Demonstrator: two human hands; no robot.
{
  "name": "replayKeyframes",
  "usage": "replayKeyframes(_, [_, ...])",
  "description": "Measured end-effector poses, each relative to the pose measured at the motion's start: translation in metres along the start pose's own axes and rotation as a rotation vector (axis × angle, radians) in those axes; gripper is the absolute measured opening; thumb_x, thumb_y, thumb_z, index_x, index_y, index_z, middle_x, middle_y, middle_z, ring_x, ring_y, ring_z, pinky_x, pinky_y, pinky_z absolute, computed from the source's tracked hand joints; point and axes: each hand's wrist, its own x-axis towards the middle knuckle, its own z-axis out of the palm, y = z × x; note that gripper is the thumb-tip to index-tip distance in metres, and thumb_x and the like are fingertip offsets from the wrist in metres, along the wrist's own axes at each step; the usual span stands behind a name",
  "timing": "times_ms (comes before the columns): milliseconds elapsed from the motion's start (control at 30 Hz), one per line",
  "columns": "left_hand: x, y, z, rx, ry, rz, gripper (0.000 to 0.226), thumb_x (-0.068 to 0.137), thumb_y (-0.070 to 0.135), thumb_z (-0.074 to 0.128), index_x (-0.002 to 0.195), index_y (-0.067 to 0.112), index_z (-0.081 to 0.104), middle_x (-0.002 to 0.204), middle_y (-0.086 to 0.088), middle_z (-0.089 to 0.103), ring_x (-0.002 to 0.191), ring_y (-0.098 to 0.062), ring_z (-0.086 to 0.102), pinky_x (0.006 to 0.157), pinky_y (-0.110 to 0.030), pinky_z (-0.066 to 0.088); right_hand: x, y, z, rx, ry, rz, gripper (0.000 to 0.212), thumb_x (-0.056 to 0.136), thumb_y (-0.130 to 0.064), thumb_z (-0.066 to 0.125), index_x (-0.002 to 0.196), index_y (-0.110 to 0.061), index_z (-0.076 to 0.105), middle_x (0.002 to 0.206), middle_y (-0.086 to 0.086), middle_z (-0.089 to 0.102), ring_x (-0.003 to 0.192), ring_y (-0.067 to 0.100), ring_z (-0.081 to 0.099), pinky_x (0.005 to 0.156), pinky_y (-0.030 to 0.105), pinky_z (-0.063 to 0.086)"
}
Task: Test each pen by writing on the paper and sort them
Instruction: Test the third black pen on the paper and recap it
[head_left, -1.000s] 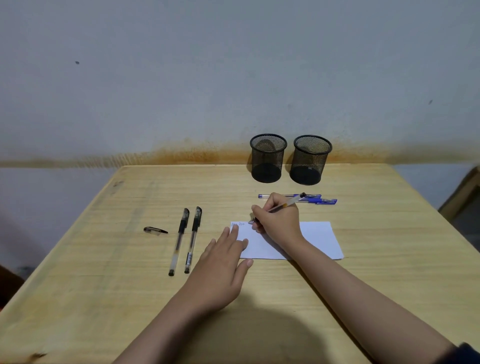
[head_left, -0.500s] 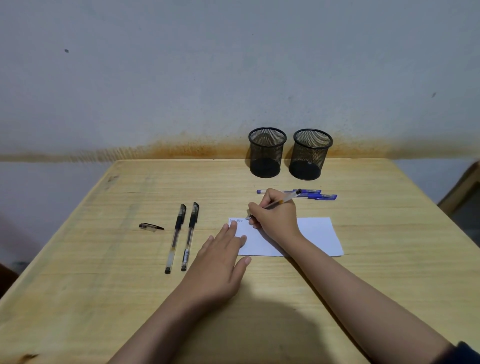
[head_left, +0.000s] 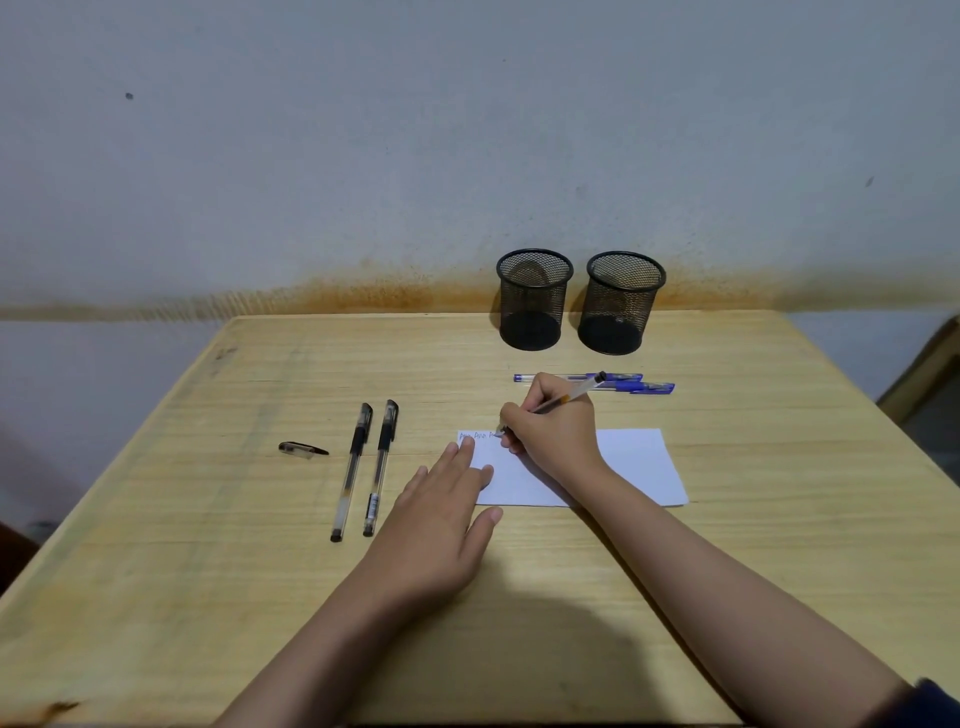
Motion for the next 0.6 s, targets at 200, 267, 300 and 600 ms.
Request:
replayKeyframes(200, [-0.0003,-0.0001,-0.0003,-0.014,0.011,-0.002,0.076,0.078,0.059,0.005,0.141,0.024,0.029,0.158,0.003,0.005,0.144,-0.006,-0.004,0.115,-0.028,0.000,0.0005,0.0007,0.0008,0.015,0.023,0.007,0.017,0.078,0.005,0.060,0.067,0.005,0.047,0.063,0.037,0.057,0.051,0.035,0.063,0.051,0.037,0.053])
replayKeyframes(267, [-0.0003,0.0001,0.0000,-0.010,0.012,-0.002,0.077,0.078,0.060,0.005,0.141,0.024,0.029,0.158,0.003,0.005,0.144,-0.006,-0.005,0.114,-0.028,0.000,0.0003,0.0014,0.0003,0.031,0.028,0.018,0.017,0.077,0.006,0.059,0.066,0.003,0.047,0.062,0.038,0.056,0.048,0.033,0.062,0.051,0.038,0.053])
replayKeyframes(300, [-0.0004,0.0003,0.0001,-0.009,0.011,0.000,0.077,0.078,0.060,0.004,0.141,0.024,0.028,0.158,0.004,0.005,0.144,-0.006,-0.005,0.114,-0.027,-0.001,0.0001,0.0015,0.0001,0.034,0.032,0.021,0.017,0.078,0.006,0.059,0.066,0.003,0.047,0.062,0.037,0.056,0.048,0.032,0.062,0.051,0.038,0.053])
replayKeyframes(600, [-0.0013,0.0016,0.0003,-0.004,0.023,-0.004,0.060,0.089,0.051,0.017,0.140,0.024,0.030,0.158,0.004,0.006,0.144,-0.006,-0.004,0.115,-0.028,0.000,0.0002,0.0016,-0.0001,0.002,0.050,0.008,0.020,0.078,0.006,0.060,0.065,-0.001,0.047,0.060,0.032,0.057,0.044,0.022,0.061,0.046,0.031,0.052])
